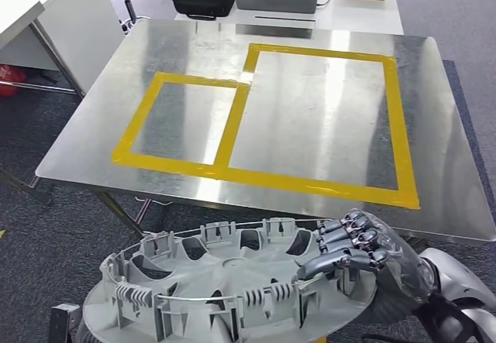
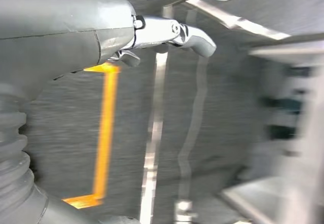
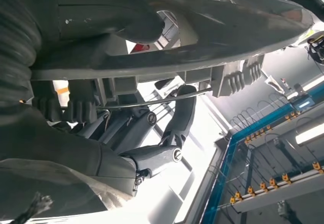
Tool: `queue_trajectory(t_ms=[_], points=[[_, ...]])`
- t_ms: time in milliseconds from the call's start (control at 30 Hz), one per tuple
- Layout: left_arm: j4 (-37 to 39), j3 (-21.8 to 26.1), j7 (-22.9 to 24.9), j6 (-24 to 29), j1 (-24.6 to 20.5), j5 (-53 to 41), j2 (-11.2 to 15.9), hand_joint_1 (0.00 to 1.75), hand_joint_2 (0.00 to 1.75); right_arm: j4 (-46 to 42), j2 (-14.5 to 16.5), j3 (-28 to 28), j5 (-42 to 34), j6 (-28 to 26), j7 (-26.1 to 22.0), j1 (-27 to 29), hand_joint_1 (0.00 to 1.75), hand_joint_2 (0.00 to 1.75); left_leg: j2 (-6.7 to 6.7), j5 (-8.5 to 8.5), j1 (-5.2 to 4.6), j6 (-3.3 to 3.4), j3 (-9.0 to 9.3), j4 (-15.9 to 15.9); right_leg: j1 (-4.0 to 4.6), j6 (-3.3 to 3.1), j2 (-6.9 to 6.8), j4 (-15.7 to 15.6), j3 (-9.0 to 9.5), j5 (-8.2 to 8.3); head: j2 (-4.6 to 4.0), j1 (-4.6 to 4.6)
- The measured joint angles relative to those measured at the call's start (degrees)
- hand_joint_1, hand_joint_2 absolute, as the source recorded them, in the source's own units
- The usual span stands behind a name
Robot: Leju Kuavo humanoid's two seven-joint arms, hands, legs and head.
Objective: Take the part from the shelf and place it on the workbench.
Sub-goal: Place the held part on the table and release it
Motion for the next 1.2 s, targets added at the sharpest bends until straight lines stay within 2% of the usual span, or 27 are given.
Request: queue_trajectory(t_ms=[67,200,333,433,667,733,800,867,900,967,1000,1033,1067,1100,1167,1200], points=[[0.3,4.4,4.1,-2.0,-0.8,-3.5,-1.8,0.00,1.75,-0.5,0.0,0.0,0.3,-0.1,0.0,0.4,1.75,1.75,0.05,0.04,0.04,-0.31,0.20,-0.2,0.08,-0.16,0.04,0.0,0.10,-0.09,0.00,0.04],[1.6,10.1,4.7,-3.6,-2.1,-5.7,-3.8,0.00,1.75,-1.0,0.0,0.0,0.4,-0.1,0.1,1.0,1.75,1.75,0.07,0.05,0.13,-1.05,0.32,-0.4,0.16,-0.32,0.03,0.0,0.19,-0.15,0.00,0.04],[3.6,14.1,3.7,-4.6,-3.1,-8.8,-4.9,0.00,1.75,-1.2,-0.1,0.0,0.4,-0.2,0.1,1.0,1.75,1.75,0.06,0.09,0.13,-1.52,0.34,-0.4,0.14,-0.34,-0.04,0.0,0.25,-0.15,0.00,0.05],[6.9,16.7,2.5,-5.0,-4.6,-11.5,-5.3,0.00,1.75,-1.2,-0.1,0.0,0.5,-0.3,0.1,1.1,1.75,1.75,0.06,0.10,0.10,-1.57,0.34,-0.4,0.09,-0.34,-0.08,0.0,0.33,-0.13,0.00,0.07],[20.1,21.2,-2.5,-4.3,-9.3,-15.6,-4.2,0.00,1.75,-1.2,-0.2,0.1,0.6,-0.9,0.1,1.3,1.75,1.75,0.05,0.09,0.01,-1.56,0.36,-0.4,-0.01,-0.25,-0.10,-0.2,0.48,-0.04,0.00,0.07],[23.7,22.0,-4.2,-4.3,-10.4,-16.5,-3.6,0.00,1.75,-1.2,-0.2,0.1,0.6,-1.1,0.1,1.4,1.75,1.75,0.05,-0.06,-0.16,-1.12,0.30,-0.2,-0.22,0.10,-0.11,-0.6,0.57,0.16,0.00,0.04],[26.4,22.4,-5.3,-4.2,-11.3,-17.2,-3.1,0.00,1.75,-1.3,-0.2,0.1,0.7,-1.4,0.2,1.7,1.75,1.75,0.00,-0.43,-0.28,-0.05,0.59,-1.0,-0.39,0.82,-0.18,-0.2,0.83,1.08,0.00,0.06],[28.6,22.7,-6.1,-4.0,-12.0,-17.9,-2.7,0.00,1.75,-1.5,-0.3,0.0,1.2,-2.3,0.4,2.1,1.75,1.75,-0.14,-0.66,-0.03,0.93,2.16,-3.0,-0.36,1.37,-0.31,1.1,0.49,1.39,-0.01,0.15],[29.5,22.9,-6.3,-3.9,-12.4,-18.2,-2.5,0.00,1.75,-1.7,-0.3,-0.1,1.4,-2.9,0.5,2.2,1.75,1.75,-0.23,-0.73,0.11,1.21,3.13,-3.6,-0.35,1.51,-0.32,2.4,-0.28,0.71,-0.01,0.25],[31.1,23.0,-6.6,-3.6,-13.0,-18.6,-2.4,0.00,1.75,-2.0,-0.2,-0.3,1.5,-4.2,0.6,2.5,1.75,1.75,-0.28,-0.92,0.26,1.33,4.28,-4.1,-0.37,1.67,-0.20,7.9,-3.74,-2.13,-0.02,0.58],[31.9,23.1,-6.7,-3.5,-13.2,-18.8,-2.4,0.00,1.75,-2.1,-0.2,-0.4,1.5,-4.6,0.6,2.7,1.75,1.75,-0.27,-1.14,0.33,1.21,4.57,-4.1,-0.49,1.88,-0.18,11.2,-5.94,-3.39,-0.02,0.67],[32.6,23.2,-6.7,-3.5,-13.4,-18.8,-2.4,0.00,1.75,-2.1,-0.2,-0.4,1.4,-4.9,0.6,2.9,1.75,1.75,-0.27,-1.41,0.46,0.98,4.90,-4.0,-0.67,2.11,-0.19,13.5,-7.74,-3.90,-0.02,0.75],[33.2,23.2,-6.7,-3.4,-13.5,-18.9,-2.4,0.00,1.75,-2.2,-0.2,-0.5,1.4,-5.0,0.6,3.1,1.75,1.75,-0.27,-1.78,0.68,0.65,5.35,-4.0,-0.93,2.39,-0.23,14.1,-8.62,-3.42,-0.02,0.74],[33.8,23.2,-6.7,-3.3,-13.5,-19.0,-2.4,0.00,1.75,-2.2,-0.2,-0.5,1.4,-5.1,0.6,3.3,1.75,1.75,-0.28,-2.23,1.00,0.19,5.96,-3.9,-1.25,2.80,-0.30,12.3,-8.26,-2.01,-0.02,0.74],[34.8,23.3,-6.5,-3.2,-13.7,-19.3,-2.2,0.00,1.75,-2.2,-0.2,-0.5,1.4,-5.1,0.6,3.4,1.75,1.75,-0.30,-3.66,1.61,-1.05,7.26,-3.4,-2.05,3.92,-0.36,5.4,-5.64,1.87,-0.02,0.88],[35.3,23.4,-6.3,-3.2,-13.8,-19.3,-2.1,0.00,1.75,-2.3,-0.2,-0.6,1.4,-5.2,0.6,3.5,1.75,1.75,-0.30,-4.44,1.78,-1.73,7.71,-3.1,-2.19,3.94,-0.27,2.6,-4.55,2.59,-0.02,1.16]])
